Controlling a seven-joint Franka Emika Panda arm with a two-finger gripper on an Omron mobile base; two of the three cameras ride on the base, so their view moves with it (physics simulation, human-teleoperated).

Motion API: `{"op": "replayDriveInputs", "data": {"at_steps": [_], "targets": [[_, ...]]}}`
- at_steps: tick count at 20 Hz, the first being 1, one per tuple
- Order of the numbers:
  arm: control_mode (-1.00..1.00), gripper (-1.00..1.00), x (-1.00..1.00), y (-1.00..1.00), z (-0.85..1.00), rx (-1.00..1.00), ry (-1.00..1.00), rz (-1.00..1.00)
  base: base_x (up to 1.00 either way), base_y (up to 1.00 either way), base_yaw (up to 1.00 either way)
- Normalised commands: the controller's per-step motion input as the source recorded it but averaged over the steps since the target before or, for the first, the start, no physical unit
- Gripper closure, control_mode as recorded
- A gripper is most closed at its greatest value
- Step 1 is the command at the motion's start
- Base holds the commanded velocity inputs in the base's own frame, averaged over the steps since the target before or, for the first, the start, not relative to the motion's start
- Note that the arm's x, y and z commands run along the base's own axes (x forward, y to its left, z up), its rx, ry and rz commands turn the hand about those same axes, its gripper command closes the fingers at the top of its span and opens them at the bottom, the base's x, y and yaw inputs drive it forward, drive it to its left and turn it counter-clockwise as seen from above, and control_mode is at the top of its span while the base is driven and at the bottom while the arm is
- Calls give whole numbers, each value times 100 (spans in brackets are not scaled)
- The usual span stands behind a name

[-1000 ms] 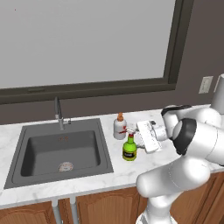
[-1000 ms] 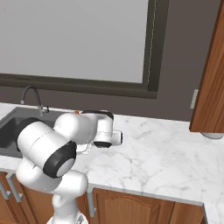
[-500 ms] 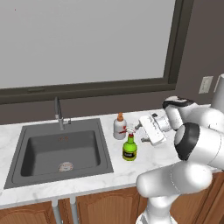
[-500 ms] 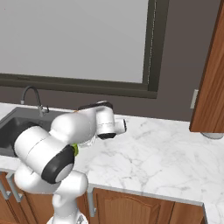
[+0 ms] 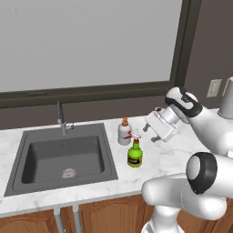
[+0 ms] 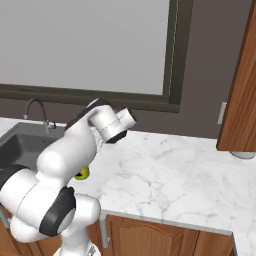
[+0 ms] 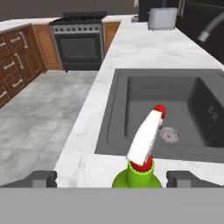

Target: Locate and retrieve the spray and soap dispenser from the cabinet. Place them next to the sink.

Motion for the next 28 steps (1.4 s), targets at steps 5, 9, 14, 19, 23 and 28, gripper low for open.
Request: {"op": "replayDriveInputs", "data": {"at_steps": [5,9,14,19,23,28], "targets": [[-100,-100,-28,0,57,-34,2,6,0,0,0],[-100,-100,-29,0,62,-35,-6,13,0,0,0],[-100,-100,-34,0,53,-28,-6,29,0,0,0],[-100,-100,-29,1,27,-16,-5,43,0,0,0],[-100,-100,-14,-1,8,-6,-14,43,0,0,0],[-100,-100,-24,-5,0,-2,-19,36,0,0,0]]}}
